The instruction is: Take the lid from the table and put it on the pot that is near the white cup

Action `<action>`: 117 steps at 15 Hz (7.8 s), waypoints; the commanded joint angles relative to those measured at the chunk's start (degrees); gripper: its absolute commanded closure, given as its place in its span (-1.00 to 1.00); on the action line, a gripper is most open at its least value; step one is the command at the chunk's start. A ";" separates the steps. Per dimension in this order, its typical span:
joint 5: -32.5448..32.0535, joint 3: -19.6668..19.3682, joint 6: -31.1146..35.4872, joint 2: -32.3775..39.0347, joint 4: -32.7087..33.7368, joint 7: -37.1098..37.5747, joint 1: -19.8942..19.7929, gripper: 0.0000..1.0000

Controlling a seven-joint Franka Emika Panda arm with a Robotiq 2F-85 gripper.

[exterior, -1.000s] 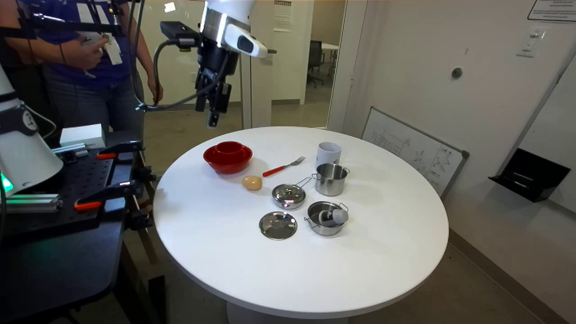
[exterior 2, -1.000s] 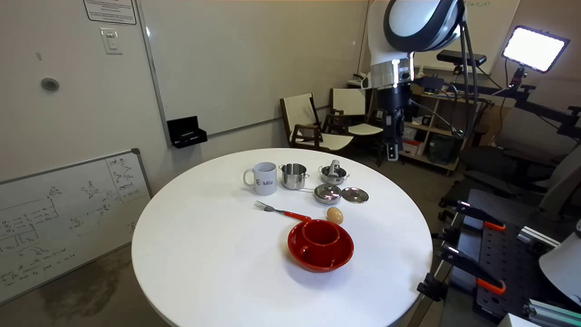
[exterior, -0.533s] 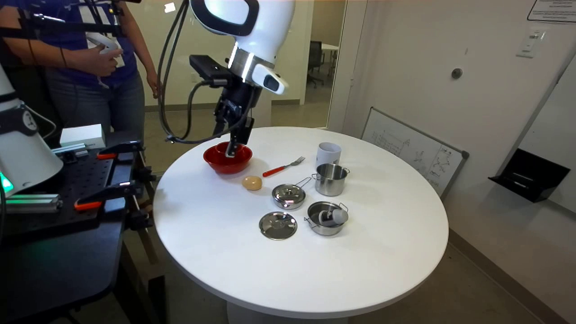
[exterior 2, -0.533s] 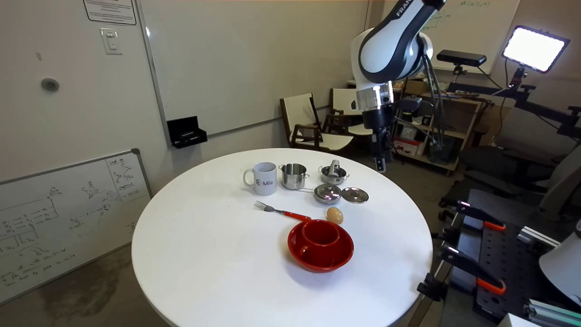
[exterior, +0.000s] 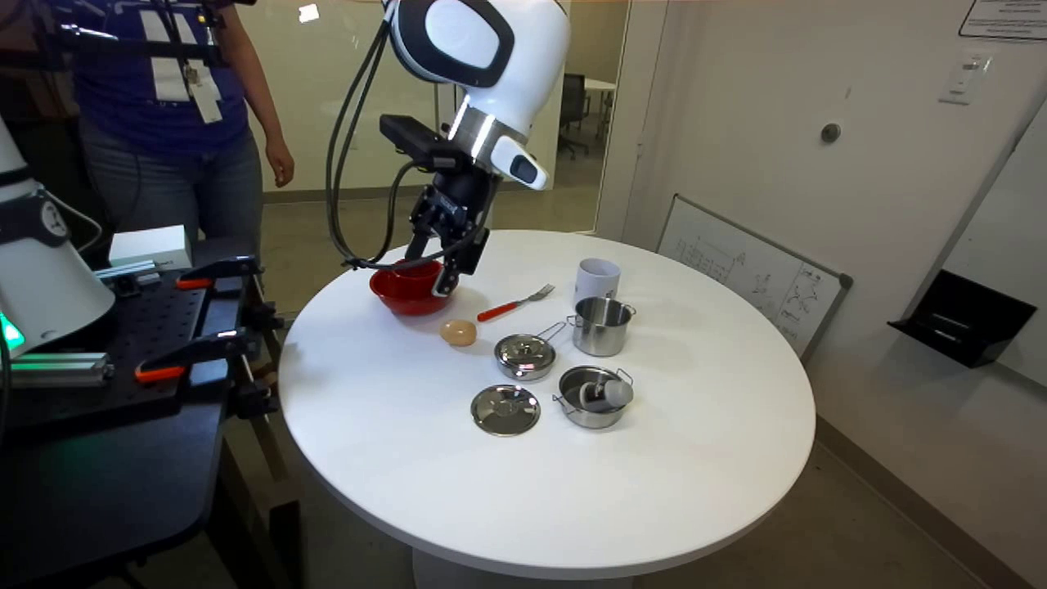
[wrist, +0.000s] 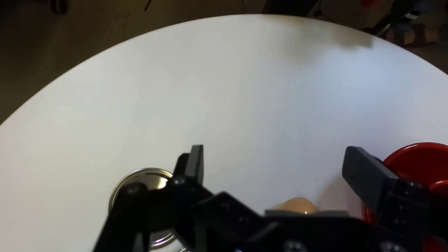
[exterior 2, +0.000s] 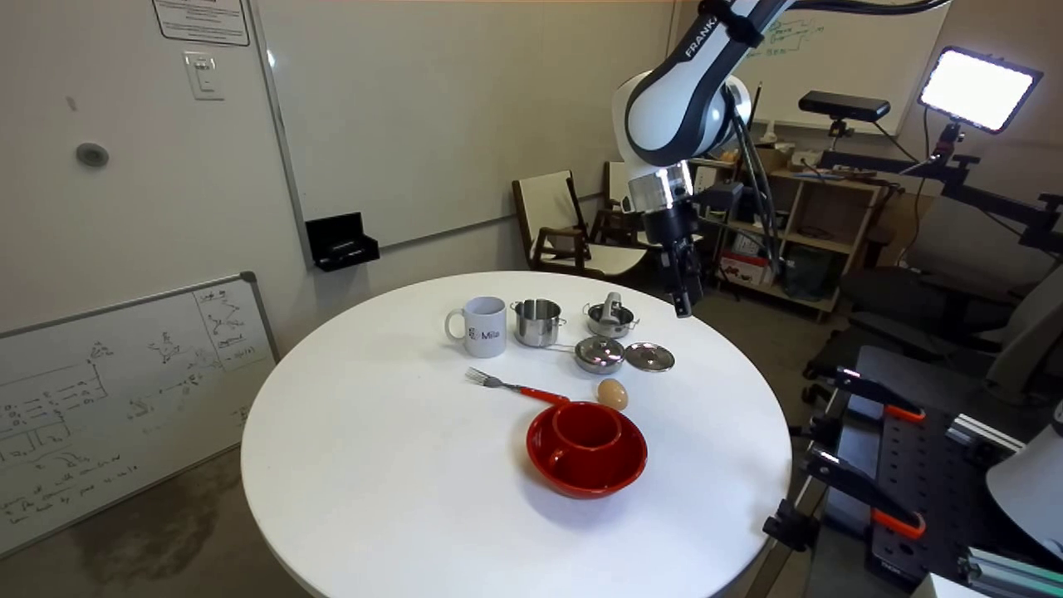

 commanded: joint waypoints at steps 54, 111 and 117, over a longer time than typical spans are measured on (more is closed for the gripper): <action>0.46 -1.26 13.87 30.72 24.09 9.56 -7.13 1.00; -7.06 2.68 -15.72 49.54 75.41 -8.22 2.65 0.99; -7.12 2.47 -18.91 52.66 81.03 -9.21 2.88 0.99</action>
